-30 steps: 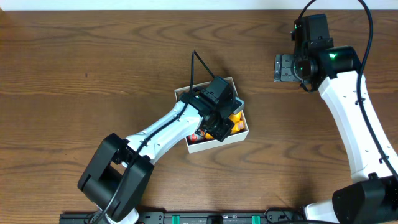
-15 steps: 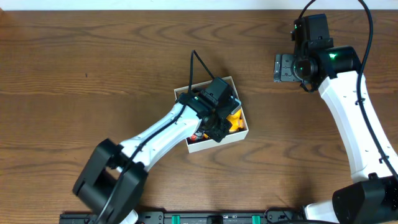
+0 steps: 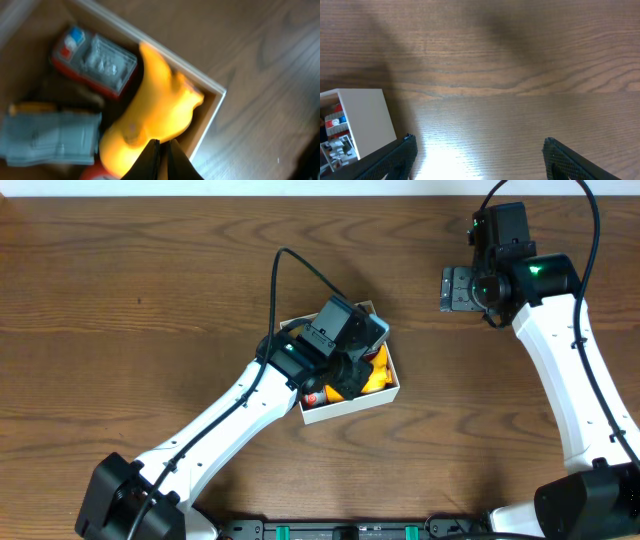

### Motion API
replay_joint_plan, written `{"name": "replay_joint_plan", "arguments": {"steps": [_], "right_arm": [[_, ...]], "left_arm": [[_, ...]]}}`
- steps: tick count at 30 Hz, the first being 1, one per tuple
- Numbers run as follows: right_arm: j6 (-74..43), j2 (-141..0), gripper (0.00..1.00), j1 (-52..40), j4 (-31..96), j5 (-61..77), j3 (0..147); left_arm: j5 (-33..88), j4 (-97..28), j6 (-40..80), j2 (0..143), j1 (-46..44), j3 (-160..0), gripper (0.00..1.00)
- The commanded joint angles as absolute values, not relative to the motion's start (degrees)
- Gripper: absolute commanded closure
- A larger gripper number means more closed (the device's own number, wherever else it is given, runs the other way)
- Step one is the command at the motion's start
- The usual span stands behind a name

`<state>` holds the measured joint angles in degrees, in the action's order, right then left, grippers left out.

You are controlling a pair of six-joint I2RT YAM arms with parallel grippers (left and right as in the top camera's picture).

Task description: Pack container

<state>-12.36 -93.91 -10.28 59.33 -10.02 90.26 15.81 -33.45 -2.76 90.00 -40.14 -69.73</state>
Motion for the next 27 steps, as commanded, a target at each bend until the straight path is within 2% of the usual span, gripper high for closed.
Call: {"name": "replay_joint_plan", "arguments": {"steps": [1, 27], "right_arm": [[-12.12, -94.32, 0.16, -10.13, 59.35, -10.04, 90.15], [-12.16, -94.32, 0.17, -10.13, 59.37, -10.04, 90.15]], "left_arm": [[14.92, -31.29, -2.68, 89.93, -39.94, -69.65, 0.90], [18.83, -33.61, -1.78, 108.62, -39.99, -69.28, 0.92]]}}
